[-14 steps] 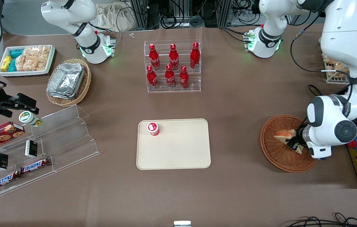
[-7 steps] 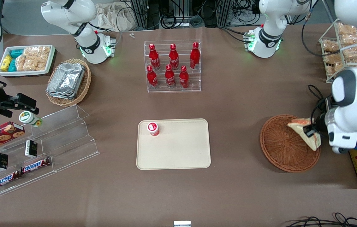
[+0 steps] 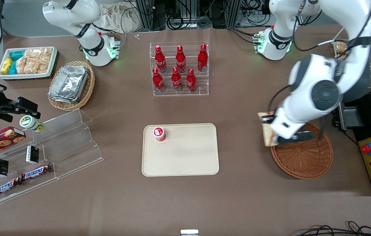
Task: Place sandwich from basket to tray
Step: 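Lift the sandwich and carry it with the left gripper to the tray, then lower the sandwich onto the cream tray and open the left gripper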
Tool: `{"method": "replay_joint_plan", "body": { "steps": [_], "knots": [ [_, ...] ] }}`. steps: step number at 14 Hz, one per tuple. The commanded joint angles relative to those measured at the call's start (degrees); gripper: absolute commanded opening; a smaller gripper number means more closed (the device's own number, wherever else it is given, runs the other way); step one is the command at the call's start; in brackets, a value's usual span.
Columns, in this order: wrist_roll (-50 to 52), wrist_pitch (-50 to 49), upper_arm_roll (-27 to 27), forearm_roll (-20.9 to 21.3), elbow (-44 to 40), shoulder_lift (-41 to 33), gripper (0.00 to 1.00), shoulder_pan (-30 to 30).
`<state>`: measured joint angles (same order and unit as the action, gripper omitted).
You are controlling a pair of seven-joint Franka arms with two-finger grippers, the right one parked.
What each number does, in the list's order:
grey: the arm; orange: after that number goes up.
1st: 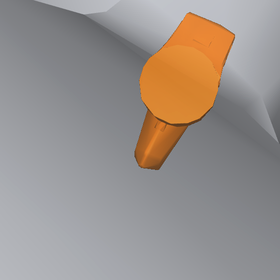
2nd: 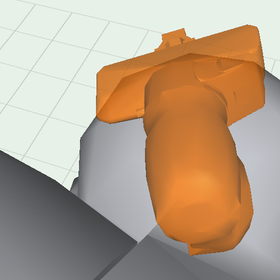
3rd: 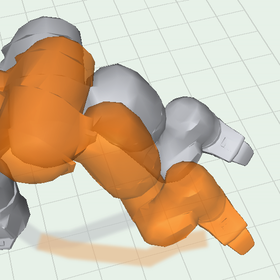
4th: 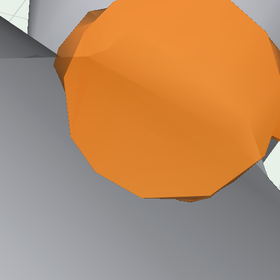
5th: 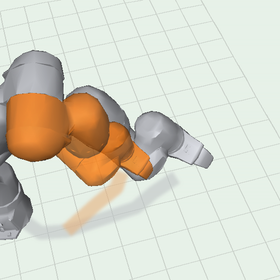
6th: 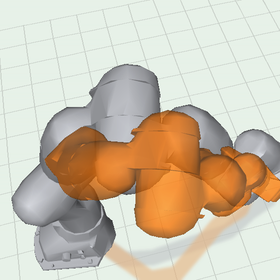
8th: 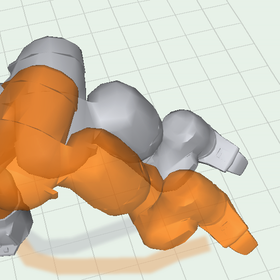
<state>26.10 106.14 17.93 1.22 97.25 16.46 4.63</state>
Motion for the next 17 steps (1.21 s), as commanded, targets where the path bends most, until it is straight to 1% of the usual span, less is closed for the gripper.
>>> {"method": "replay_joint_plan", "body": {
  "steps": [1, 3, 4, 5, 6, 7, 8, 11, 12, 13, 14, 17],
  "knots": [
    [0.3, 7.7, 0.1, 1.5, -1.0, 4.5, 0.00, 6.1],
    [2.4, 13.5, 0.2, 3.1, -2.4, 9.2, 0.00, 10.3],
    [5.3, 14.2, -0.1, 3.2, -4.9, 12.7, 0.00, 12.9],
    [8.2, 14.2, -0.2, 5.4, -8.5, 16.9, 0.00, 14.7],
    [11.9, 14.2, -0.1, 9.6, -11.0, 20.6, 0.00, 16.1],
    [15.4, 14.4, -0.1, 12.8, -11.8, 23.1, 0.00, 16.7],
    [17.1, 15.1, 0.0, 14.8, -11.9, 24.6, 0.00, 17.1],
    [17.4, 18.7, 0.0, 15.2, -12.1, 27.1, 0.00, 17.4],
    [17.5, 19.8, 0.0, 15.2, -12.3, 27.7, 0.14, 17.4],
    [17.5, 21.3, 0.0, 15.0, -12.2, 27.8, 0.55, 17.3],
    [17.3, 22.3, 0.0, 15.4, -12.2, 27.8, 1.00, 17.3],
    [16.4, 22.6, -0.1, 15.5, -12.3, 27.1, 1.00, 16.9]
  ]
}}
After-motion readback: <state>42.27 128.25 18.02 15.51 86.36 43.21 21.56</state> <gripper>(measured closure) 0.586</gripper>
